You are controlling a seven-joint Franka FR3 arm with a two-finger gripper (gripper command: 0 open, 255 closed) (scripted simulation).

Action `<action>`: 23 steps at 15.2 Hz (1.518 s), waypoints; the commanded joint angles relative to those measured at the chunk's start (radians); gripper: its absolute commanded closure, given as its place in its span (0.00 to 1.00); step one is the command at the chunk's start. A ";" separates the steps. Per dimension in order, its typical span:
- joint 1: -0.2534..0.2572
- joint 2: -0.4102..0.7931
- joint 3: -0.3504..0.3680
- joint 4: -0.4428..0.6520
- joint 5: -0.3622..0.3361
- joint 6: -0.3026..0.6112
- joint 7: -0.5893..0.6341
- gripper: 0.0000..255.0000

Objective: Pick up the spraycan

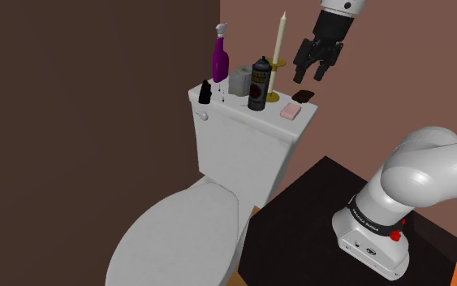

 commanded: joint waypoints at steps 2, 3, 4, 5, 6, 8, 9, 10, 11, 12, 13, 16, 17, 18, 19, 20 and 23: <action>0.004 0.011 -0.008 -0.011 -0.017 0.049 -0.038 0.00; 0.009 0.023 -0.016 -0.021 -0.032 0.098 -0.076 0.00; 0.013 0.037 -0.024 -0.029 -0.047 0.148 -0.113 0.00; 0.019 0.053 -0.033 -0.036 -0.061 0.198 -0.149 0.00; 0.024 0.069 -0.042 -0.041 -0.073 0.248 -0.186 0.00; 0.036 0.107 -0.061 -0.046 -0.095 0.349 -0.257 0.00; 0.043 0.128 -0.071 -0.047 -0.105 0.399 -0.292 0.00; 0.051 0.149 -0.081 -0.046 -0.113 0.449 -0.328 0.00; 0.059 0.172 -0.091 -0.043 -0.120 0.499 -0.363 0.00; 0.068 0.195 -0.102 -0.039 -0.126 0.548 -0.399 0.00; 0.079 0.220 -0.113 -0.033 -0.130 0.596 -0.434 0.00; 0.106 0.276 -0.141 -0.014 -0.135 0.701 -0.517 0.00; 0.106 0.279 -0.142 -0.025 -0.135 0.715 -0.518 0.00; 0.106 0.281 -0.143 -0.037 -0.134 0.730 -0.519 0.00; 0.106 0.284 -0.144 -0.048 -0.134 0.744 -0.520 0.00; 0.106 0.288 -0.145 -0.060 -0.134 0.758 -0.522 0.00; 0.107 0.301 -0.150 -0.098 -0.132 0.810 -0.526 0.00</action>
